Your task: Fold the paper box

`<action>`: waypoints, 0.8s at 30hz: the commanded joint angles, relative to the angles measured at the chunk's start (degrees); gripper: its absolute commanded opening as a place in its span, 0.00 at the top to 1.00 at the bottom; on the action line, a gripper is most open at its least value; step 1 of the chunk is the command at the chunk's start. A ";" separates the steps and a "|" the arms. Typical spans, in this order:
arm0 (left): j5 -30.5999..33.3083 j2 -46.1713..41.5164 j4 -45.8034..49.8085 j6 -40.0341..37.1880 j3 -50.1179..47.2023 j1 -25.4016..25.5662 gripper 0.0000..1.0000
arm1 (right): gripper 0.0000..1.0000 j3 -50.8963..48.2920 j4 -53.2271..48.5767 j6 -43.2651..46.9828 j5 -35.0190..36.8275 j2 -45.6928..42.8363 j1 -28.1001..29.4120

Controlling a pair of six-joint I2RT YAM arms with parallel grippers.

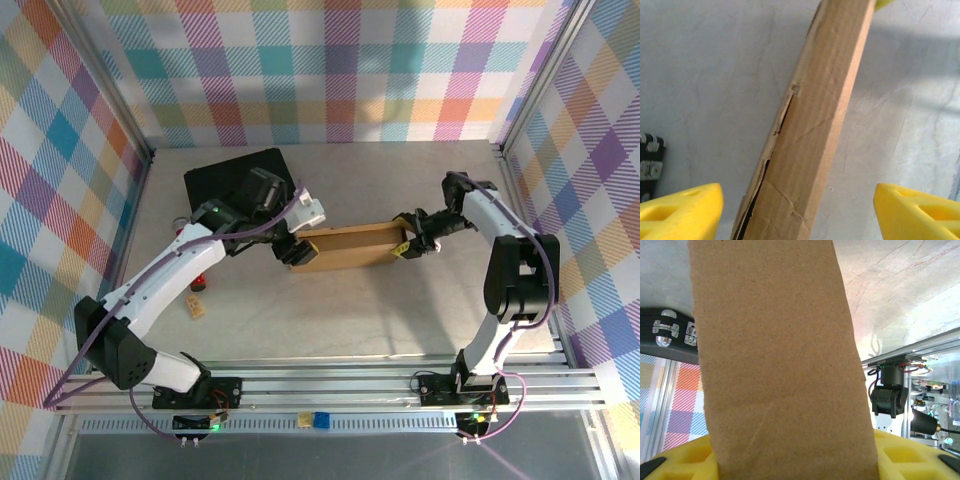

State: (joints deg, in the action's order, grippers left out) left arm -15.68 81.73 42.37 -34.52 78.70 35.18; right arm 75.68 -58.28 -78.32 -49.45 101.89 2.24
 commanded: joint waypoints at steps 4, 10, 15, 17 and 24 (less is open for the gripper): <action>-0.53 0.26 2.90 -3.42 2.77 0.72 0.10 | 0.60 1.67 -3.68 1.70 -1.87 2.41 -1.16; 6.00 4.66 2.88 -6.72 4.00 1.30 0.00 | 0.60 3.44 -4.97 3.17 -1.66 4.04 -1.44; 7.61 6.87 -0.13 -7.62 5.76 1.30 0.00 | 0.60 3.72 -5.17 3.43 -1.35 4.50 -1.36; 6.23 8.61 0.65 -7.99 5.95 1.45 0.00 | 0.60 3.38 -4.94 3.24 -1.35 4.42 -1.39; 1.64 10.76 2.06 -9.77 6.39 2.17 0.00 | 0.60 3.22 -4.77 3.45 -1.48 4.59 -1.69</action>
State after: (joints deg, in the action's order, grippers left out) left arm -10.46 92.16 43.24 -42.15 83.20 36.71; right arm 78.24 -61.39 -75.59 -50.43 105.34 1.13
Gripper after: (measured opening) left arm 0.996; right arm 0.503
